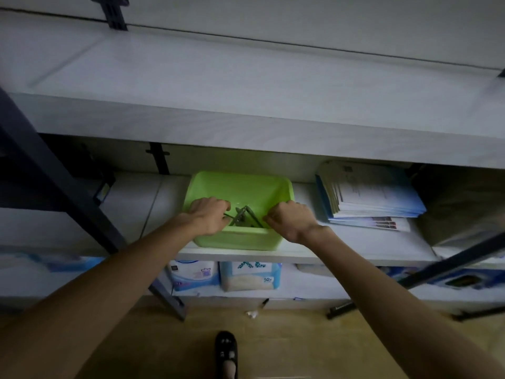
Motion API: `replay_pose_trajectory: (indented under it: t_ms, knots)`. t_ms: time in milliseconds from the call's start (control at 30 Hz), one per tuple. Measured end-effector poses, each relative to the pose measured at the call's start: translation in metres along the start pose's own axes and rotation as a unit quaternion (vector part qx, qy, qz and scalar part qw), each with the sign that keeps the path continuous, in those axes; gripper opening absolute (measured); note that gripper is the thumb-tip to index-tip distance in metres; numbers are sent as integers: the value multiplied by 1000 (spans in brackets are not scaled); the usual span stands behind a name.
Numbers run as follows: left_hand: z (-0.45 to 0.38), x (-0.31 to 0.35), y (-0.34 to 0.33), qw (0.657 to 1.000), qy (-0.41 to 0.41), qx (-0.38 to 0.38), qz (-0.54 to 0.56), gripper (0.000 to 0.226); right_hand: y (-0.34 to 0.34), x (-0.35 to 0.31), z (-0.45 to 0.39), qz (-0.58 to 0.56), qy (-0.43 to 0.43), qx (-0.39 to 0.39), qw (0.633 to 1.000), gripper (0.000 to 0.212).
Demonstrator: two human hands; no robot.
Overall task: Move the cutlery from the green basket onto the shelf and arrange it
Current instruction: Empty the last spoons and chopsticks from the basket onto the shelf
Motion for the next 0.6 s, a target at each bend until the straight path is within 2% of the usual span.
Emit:
replay_pose_trajectory:
  t_ms: [67, 133, 233, 333, 433, 600]
  knots:
    - [-15, -7, -7, 999, -1, -39, 20, 52, -6, 0, -17, -31, -12, -37, 999, 40]
    - [-29, -11, -11, 997, -10, -80, 18, 63, -20, 0, -36, -84, -26, -94, 992, 55]
    - [-53, -13, -14, 992, -34, -99, -66, 75, -42, 0, -64, -157, -41, -159, 974, 80]
    - [-71, -13, -27, 987, -54, -123, -86, 79, -59, 1, -85, -157, -39, -198, 967, 88]
    - [-81, -14, -39, 984, -63, -130, -102, 78, -76, 5, -100, -132, -34, -194, 971, 84]
    - [-88, -19, -52, 977, -56, -139, -149, 59, -83, 6, -108, -78, -32, -177, 981, 83]
Point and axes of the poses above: each hand's wrist, its own z-axis away from the middle knuckle, its own y-axis out of the back of the hand, x = y × z, the point moved 8 cm from there along -z, towards the middle knuckle, and after that the axes turned 9 degrees about -x, right-handed, at the moved point
